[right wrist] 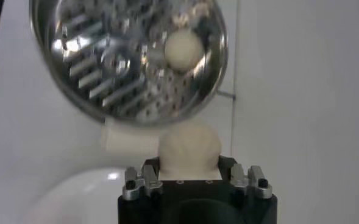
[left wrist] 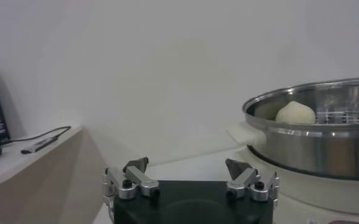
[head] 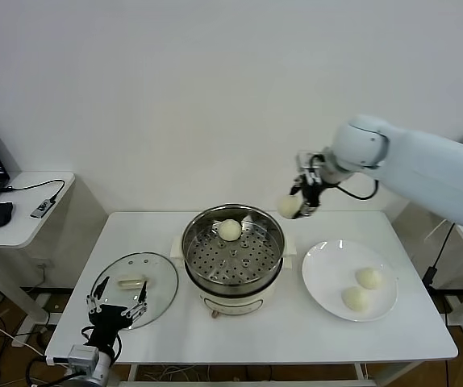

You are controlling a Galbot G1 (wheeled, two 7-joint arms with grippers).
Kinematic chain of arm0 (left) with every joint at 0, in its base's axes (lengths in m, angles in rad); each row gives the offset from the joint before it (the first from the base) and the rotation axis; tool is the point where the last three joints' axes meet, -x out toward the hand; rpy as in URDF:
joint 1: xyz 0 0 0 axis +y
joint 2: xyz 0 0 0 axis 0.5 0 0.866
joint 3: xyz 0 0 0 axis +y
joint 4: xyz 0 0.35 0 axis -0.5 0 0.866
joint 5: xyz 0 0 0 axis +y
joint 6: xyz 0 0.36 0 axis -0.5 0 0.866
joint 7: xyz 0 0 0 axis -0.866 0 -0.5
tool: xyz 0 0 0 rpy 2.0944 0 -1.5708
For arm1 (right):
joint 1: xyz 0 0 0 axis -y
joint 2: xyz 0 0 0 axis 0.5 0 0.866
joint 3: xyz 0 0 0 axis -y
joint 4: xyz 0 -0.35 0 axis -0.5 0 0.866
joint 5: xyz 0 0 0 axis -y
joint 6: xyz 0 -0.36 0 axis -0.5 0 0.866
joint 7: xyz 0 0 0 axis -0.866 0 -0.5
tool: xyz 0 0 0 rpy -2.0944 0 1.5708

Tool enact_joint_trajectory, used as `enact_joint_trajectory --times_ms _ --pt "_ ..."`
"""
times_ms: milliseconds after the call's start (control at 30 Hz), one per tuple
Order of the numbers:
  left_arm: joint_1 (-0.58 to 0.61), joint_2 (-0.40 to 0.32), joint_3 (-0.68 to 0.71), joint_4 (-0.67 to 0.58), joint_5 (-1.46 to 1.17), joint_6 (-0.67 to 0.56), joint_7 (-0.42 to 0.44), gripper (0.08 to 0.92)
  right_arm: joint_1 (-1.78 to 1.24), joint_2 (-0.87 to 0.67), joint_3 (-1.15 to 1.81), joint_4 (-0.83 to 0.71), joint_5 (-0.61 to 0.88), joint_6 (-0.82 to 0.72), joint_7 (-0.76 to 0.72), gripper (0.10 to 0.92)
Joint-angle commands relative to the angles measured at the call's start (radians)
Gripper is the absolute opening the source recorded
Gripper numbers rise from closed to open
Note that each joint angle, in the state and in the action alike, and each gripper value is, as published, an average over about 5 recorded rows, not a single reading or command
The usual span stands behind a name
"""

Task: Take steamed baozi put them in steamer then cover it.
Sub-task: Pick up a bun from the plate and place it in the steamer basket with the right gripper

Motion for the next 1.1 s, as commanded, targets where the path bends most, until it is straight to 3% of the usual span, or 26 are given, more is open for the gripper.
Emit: enact_joint_trajectory --times_ms 33,400,1100 --pt "-0.001 -0.002 -0.007 -0.008 -0.001 0.001 0.001 0.823 -0.024 0.248 -0.036 -0.044 0.180 -0.132 0.103 0.602" --pt "-0.004 -0.014 -0.009 -0.006 0.001 -0.001 0.000 0.823 -0.161 0.387 -0.008 -0.160 0.153 -0.166 0.154 0.600" --pt "-0.004 -0.013 -0.011 -0.007 0.002 -0.005 0.000 0.823 -0.254 0.437 0.018 -0.264 0.103 -0.174 0.159 0.605"
